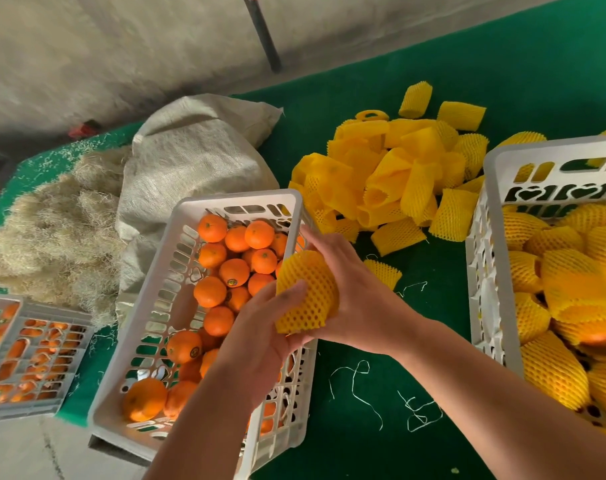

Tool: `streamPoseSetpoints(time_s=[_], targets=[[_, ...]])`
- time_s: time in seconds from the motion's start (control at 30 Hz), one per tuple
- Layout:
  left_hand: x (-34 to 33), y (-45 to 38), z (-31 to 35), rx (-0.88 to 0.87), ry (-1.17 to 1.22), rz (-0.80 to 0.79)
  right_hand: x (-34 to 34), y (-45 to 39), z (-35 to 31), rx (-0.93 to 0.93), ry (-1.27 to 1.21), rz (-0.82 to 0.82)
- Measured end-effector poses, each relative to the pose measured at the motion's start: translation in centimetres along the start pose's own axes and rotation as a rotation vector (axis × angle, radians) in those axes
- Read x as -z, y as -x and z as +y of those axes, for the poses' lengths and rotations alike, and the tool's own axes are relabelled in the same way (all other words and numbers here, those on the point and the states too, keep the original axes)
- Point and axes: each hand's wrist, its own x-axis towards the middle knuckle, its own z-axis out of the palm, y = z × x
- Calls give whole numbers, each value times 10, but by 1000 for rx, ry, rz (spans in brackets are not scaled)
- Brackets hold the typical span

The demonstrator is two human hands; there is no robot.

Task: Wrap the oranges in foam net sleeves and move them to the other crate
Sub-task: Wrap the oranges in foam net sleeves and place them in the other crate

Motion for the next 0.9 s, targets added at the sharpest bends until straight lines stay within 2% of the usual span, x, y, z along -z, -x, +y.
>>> streamPoseSetpoints(time_s=[0.07,0.13,0.23,0.3,0.43,0.6,0.67,0.77,0.87,0.9], targets=[[3,3,-7,-61,23,29,-1,-1,-2,-26,-45,-42],[7,7,-14,-118,-1,122,2,-1,-3,-107,-191,-150],[9,12,-17,-227,-165,255,13,5,-6,-233,-482,-333],[10,15,-19,-307,-314,278,15,9,-14,-341,-635,-326],[3,17,-30,-406,-648,179,15,22,-24,-537,-664,-96],[3,24,-46,-443,-946,-19,39,74,-25,-597,-649,161],[15,27,-52,-516,-1164,1,62,102,-25,-589,-641,279],[34,27,-66,-631,-1442,121,103,153,-26,-592,-523,473],[51,26,-87,-513,-1484,159,131,195,-22,-654,-211,538],[55,27,-95,-465,-1480,161,137,203,-22,-676,-187,575]])
